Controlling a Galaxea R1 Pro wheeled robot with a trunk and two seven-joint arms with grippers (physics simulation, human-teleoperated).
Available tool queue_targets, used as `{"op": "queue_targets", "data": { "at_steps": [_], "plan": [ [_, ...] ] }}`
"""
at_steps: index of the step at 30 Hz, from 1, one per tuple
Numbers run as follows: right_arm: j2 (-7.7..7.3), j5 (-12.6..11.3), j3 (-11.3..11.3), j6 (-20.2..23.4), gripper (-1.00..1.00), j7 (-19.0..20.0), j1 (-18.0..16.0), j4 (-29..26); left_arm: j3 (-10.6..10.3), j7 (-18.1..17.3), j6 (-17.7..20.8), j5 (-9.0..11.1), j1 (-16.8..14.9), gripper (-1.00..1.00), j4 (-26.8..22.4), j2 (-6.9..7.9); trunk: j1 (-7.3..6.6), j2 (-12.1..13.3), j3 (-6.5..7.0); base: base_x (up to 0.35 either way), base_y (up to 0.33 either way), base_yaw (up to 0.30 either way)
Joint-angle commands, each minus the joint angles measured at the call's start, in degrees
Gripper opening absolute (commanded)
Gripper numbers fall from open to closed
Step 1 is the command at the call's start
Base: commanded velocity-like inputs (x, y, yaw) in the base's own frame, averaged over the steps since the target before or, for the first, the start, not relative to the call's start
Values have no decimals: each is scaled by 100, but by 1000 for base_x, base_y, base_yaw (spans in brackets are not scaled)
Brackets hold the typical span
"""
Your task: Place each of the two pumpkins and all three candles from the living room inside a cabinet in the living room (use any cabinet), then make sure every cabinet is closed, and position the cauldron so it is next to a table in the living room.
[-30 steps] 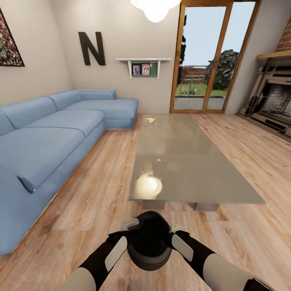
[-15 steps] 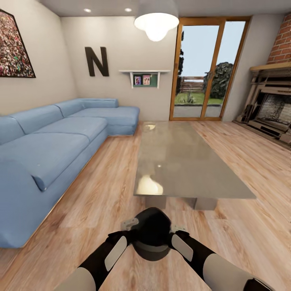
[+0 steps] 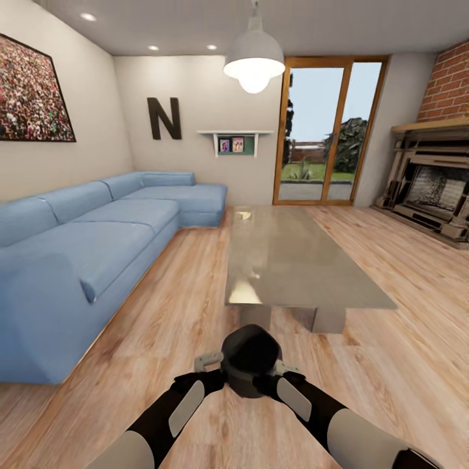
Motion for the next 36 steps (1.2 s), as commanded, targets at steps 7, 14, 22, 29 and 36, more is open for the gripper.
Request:
{"op": "queue_targets", "data": {
  "at_steps": [7, 14, 22, 29, 36],
  "plan": [
    [-7, -39, 38, 5, 100, -33, -6, -9, -26, 54, 8, 63, -4, 100, -7, 4, -22, 7, 150, -218, 5, 0],
    [-7, -39, 32, 5, 100, -38, -6, -14, -26, 54, 8, 46, -12, 100, -12, 14, -40, 16, 305, -21, 0, 0],
    [-36, -39, 30, 5, 100, -33, -6, -8, -32, 54, 8, 49, -12, 100, -21, 13, -132, 171, 497, -242, 0, -125],
    [-84, -45, 30, 5, 100, -39, -6, -6, -36, 54, 9, 34, -12, 100, -24, 13, -286, 452, 666, -331, 0, -236],
    [-86, -41, 30, 5, 100, -41, -6, -6, -42, 53, 8, -1, -12, 100, -24, 7, -440, 732, 834, -340, 0, -240]
  ]
}}
